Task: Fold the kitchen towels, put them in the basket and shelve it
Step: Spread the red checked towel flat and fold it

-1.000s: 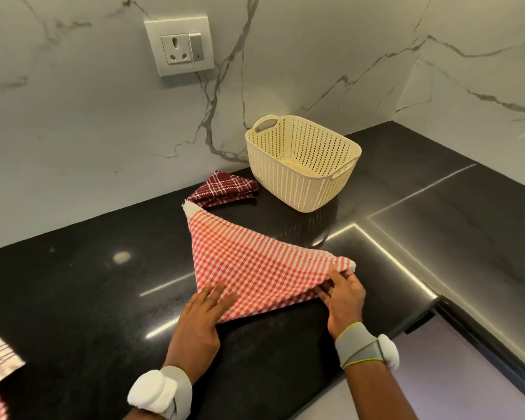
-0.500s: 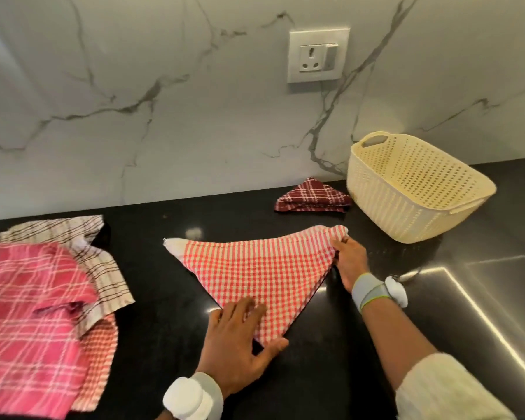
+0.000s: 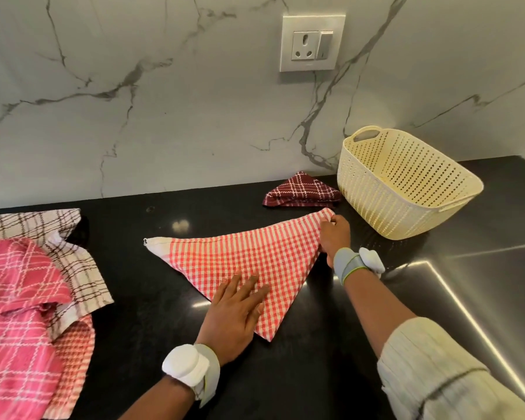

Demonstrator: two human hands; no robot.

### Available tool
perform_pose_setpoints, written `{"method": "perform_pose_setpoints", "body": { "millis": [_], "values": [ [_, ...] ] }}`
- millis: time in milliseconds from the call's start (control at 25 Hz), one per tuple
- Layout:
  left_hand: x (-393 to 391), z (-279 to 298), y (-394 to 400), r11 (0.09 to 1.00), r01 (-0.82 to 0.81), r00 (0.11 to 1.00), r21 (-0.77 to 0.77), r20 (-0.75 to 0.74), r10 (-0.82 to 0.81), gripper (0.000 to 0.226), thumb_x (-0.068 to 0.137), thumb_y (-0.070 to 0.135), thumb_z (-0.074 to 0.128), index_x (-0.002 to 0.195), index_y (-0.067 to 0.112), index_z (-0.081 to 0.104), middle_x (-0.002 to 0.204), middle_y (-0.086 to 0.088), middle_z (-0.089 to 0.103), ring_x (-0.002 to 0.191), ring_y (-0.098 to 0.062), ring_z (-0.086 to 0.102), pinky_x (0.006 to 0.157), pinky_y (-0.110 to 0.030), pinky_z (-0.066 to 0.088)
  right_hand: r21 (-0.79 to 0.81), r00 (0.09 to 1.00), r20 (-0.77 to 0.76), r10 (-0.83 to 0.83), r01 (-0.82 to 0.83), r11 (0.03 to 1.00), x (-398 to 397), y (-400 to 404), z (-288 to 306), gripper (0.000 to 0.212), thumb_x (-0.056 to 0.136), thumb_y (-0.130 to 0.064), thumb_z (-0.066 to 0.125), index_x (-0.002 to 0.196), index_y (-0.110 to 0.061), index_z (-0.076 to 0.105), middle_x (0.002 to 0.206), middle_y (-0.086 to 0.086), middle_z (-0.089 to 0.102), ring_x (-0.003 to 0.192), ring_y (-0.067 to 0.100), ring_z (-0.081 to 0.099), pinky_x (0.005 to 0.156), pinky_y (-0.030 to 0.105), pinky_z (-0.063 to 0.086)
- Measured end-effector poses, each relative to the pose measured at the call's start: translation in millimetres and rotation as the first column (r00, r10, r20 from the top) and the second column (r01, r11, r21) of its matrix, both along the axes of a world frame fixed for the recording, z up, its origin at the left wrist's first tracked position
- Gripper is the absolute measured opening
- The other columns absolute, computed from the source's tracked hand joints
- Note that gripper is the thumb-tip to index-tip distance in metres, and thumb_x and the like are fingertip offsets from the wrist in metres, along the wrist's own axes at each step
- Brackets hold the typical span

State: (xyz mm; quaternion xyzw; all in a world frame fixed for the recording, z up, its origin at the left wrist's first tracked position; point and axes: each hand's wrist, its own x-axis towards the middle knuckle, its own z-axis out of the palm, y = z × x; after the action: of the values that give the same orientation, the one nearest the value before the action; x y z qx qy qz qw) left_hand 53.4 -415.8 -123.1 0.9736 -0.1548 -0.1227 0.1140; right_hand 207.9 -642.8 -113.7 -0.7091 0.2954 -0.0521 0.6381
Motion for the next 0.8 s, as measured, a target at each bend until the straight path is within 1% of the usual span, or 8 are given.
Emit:
{"method": "perform_pose_setpoints", "body": {
  "millis": [160,240,360,440,520,600,720,800],
  "values": [
    [0.3,-2.2,-3.8,1.0,-0.008,1.0,0.012,-0.023,0.008,0.062,0.091,0.07,0.009,0.149,0.049,-0.002,0.155,0.019,-0.023,0.143,-0.016,-0.027,0.11,-0.04,-0.025,0.205,0.984,-0.136,0.118,-0.088,0.975,-20.6,-7.0,11.1,0.029,0.089,-0.019,0.062,0.115,-0.01,0.053,0.109,0.009,0.064,0.093,0.024,0.064,0.06,0.035,0.056],
    [-0.8,-0.4,-6.2,1.0,-0.021,1.0,0.012,-0.016,0.022,0.073,0.086,0.079,0.013,0.15,0.047,-0.003,0.155,0.017,-0.024,0.144,-0.018,-0.027,0.112,-0.044,-0.024,0.262,0.953,-0.177,0.247,-0.197,0.945,-40.8,-2.4,16.4,0.026,0.087,-0.017,0.067,0.111,-0.011,0.057,0.105,0.008,0.067,0.091,0.026,0.066,0.06,0.037,0.057],
    [-6.9,6.7,-21.0,0.997,-0.078,0.995,-0.029,0.053,0.08,0.084,0.077,0.087,0.023,0.146,0.039,0.02,0.159,0.012,0.006,0.147,-0.02,0.003,0.119,-0.041,-0.006,0.241,0.942,-0.172,0.288,-0.243,0.94,-70.8,7.9,15.2,0.013,0.088,-0.01,0.067,0.098,-0.01,0.06,0.091,0.006,0.068,0.074,0.023,0.067,0.062,0.038,0.06],
    [-11.8,10.4,-31.6,0.992,-0.117,0.986,-0.049,0.116,0.122,0.073,0.078,0.083,0.031,0.131,0.033,0.035,0.142,0.011,0.033,0.129,-0.014,0.032,0.115,-0.035,0.02,0.198,0.962,-0.133,0.239,-0.21,0.957,-80.8,11.1,8.3,0.006,0.088,-0.006,0.067,0.09,-0.008,0.061,0.088,0.01,0.069,0.068,0.023,0.067,0.06,0.035,0.06],
    [-13.9,10.5,-37.0,0.993,-0.085,0.988,-0.079,0.125,0.095,0.049,0.088,0.071,0.036,0.117,0.032,0.042,0.129,0.012,0.046,0.113,-0.009,0.042,0.106,-0.029,0.031,0.188,0.977,-0.078,0.201,-0.183,0.965,-84.7,10.3,3.5,0.004,0.089,-0.003,0.064,0.088,-0.005,0.062,0.094,0.016,0.07,0.071,0.025,0.068,0.056,0.033,0.06],
    [-15.3,11.8,-36.1,0.986,-0.054,0.992,-0.157,0.105,0.071,0.027,0.093,0.059,0.039,0.101,0.034,0.046,0.114,0.014,0.055,0.097,-0.005,0.045,0.092,-0.019,0.032,0.198,0.981,-0.035,0.191,-0.181,0.963,-84.4,9.0,1.4,0.004,0.091,-0.001,0.062,0.09,-0.006,0.062,0.097,0.014,0.07,0.076,0.023,0.069,0.056,0.029,0.058],
    [-17.4,18.0,-32.8,0.966,-0.035,0.993,-0.255,0.097,0.061,0.018,0.094,0.053,0.046,0.091,0.035,0.049,0.093,0.019,0.054,0.083,-0.003,0.046,0.072,-0.009,0.025,0.254,0.981,0.012,0.195,-0.191,0.948,-85.3,8.8,2.6,0.01,0.093,-0.002,0.058,0.094,-0.012,0.062,0.104,0.007,0.068,0.089,0.021,0.068,0.071,0.031,0.058],
    [-16.7,18.8,-33.6,0.97,0.004,0.99,-0.244,0.135,0.03,0.018,0.094,0.052,0.045,0.095,0.035,0.052,0.096,0.019,0.054,0.086,-0.003,0.044,0.073,-0.01,0.023,0.296,0.98,0.021,0.197,-0.194,0.935,-85.4,7.7,1.5,0.012,0.094,-0.004,0.056,0.095,-0.015,0.061,0.106,0.005,0.067,0.094,0.021,0.067,0.077,0.033,0.056]
  ]
}}
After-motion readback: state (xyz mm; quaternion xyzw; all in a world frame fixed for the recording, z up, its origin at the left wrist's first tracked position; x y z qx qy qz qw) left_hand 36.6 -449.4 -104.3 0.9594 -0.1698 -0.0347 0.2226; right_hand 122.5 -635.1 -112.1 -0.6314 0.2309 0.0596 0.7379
